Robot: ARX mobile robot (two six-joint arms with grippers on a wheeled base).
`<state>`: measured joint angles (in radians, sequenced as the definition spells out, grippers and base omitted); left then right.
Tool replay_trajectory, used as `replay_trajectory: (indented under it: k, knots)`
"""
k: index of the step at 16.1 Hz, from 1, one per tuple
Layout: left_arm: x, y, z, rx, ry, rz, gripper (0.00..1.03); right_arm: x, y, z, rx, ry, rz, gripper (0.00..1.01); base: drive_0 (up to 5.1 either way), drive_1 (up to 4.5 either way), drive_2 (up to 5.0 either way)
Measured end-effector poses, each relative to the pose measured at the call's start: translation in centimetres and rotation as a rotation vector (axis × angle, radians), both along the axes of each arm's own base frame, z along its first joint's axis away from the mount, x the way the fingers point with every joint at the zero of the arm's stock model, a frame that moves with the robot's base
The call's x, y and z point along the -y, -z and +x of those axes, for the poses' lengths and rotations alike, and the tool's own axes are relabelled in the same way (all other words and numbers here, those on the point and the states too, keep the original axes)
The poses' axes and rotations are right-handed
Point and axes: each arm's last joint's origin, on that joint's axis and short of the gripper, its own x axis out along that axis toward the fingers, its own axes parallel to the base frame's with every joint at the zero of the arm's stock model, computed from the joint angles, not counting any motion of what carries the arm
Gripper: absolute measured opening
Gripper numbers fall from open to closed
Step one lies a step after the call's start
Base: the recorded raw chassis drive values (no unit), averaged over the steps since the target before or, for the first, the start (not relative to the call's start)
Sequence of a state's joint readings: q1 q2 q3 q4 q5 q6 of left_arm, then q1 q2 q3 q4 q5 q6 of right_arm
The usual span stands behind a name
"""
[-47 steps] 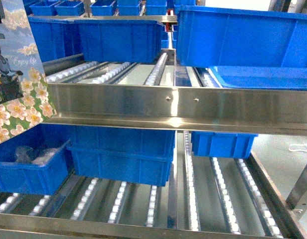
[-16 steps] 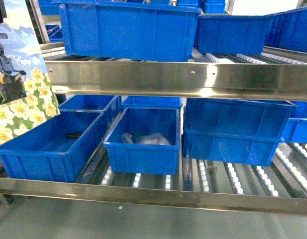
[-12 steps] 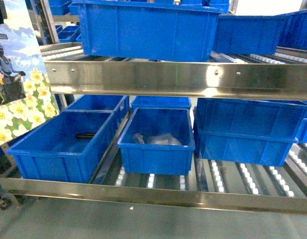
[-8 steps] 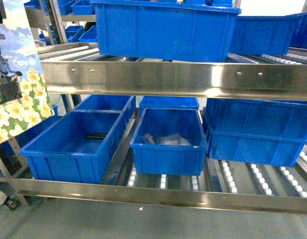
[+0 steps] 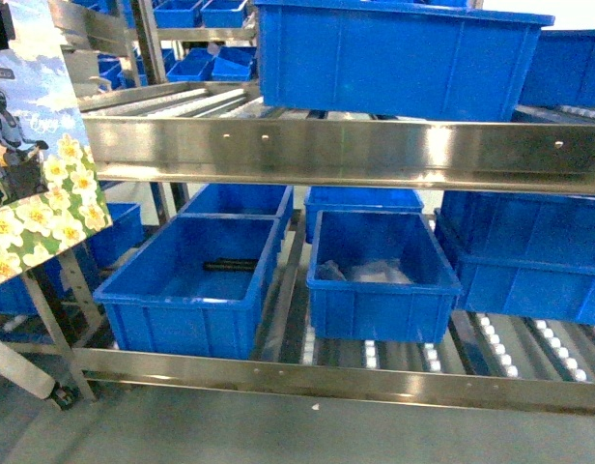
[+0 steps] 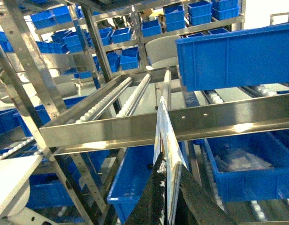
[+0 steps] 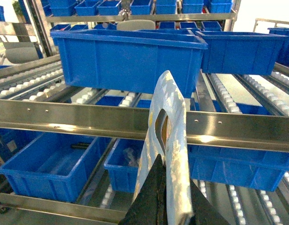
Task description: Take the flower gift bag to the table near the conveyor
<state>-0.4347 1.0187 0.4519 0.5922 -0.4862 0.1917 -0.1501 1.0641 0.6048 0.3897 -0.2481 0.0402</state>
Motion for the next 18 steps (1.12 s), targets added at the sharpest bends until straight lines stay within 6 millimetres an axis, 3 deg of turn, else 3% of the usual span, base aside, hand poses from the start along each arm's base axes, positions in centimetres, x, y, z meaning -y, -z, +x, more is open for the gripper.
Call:
replay_trajectory:
  k: [18]
  knots:
    - [0.00, -0.01, 0.00, 0.001, 0.000, -0.001, 0.02, 0.00, -0.05, -0.02, 0.003, 0.000, -0.001, 0.02, -4.9, 2.45, 2.5]
